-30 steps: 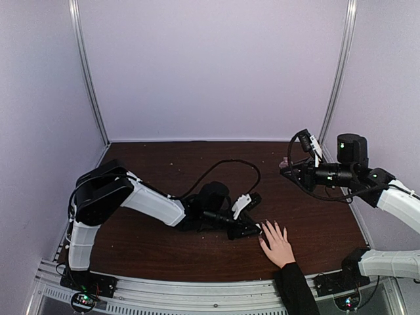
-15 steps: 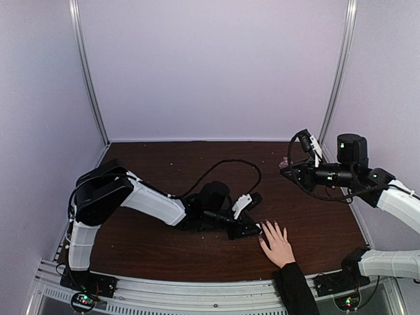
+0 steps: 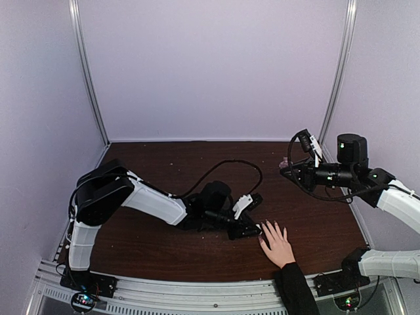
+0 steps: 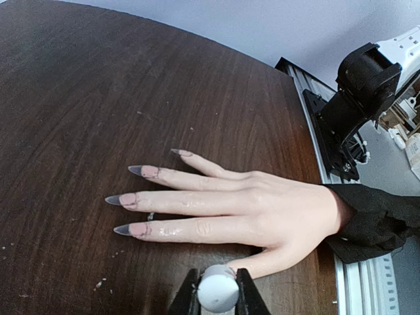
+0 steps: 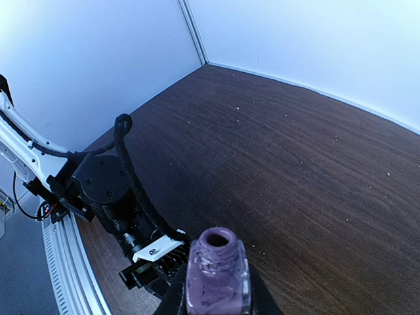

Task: Paint the nails
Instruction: Paint the nail with the hand.

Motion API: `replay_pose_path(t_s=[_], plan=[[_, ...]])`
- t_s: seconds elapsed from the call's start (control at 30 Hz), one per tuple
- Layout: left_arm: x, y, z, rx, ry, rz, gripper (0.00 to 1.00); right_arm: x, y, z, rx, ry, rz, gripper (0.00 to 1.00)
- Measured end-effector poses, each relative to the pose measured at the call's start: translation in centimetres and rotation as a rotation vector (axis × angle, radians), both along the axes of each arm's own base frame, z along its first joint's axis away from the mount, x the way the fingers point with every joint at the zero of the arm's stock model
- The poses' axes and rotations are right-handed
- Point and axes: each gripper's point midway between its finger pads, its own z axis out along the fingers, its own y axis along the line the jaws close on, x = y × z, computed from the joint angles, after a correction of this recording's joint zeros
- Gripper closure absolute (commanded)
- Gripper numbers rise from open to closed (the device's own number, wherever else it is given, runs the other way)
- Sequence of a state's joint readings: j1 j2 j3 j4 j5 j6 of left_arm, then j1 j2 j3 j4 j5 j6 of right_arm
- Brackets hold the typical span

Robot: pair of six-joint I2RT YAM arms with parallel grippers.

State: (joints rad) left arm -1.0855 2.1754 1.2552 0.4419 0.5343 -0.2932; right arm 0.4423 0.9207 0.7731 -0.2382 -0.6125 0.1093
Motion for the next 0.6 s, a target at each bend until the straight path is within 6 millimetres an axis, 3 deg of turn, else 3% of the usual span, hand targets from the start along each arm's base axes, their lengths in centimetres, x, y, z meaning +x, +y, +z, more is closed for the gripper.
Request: replay_pose_path(t_s=[0.6], plan=[[0.32, 0.26, -0.72, 0.030, -0.009, 0.019, 1.00, 0.00, 0.00, 0.00, 0.000, 0.000, 0.000, 1.00]])
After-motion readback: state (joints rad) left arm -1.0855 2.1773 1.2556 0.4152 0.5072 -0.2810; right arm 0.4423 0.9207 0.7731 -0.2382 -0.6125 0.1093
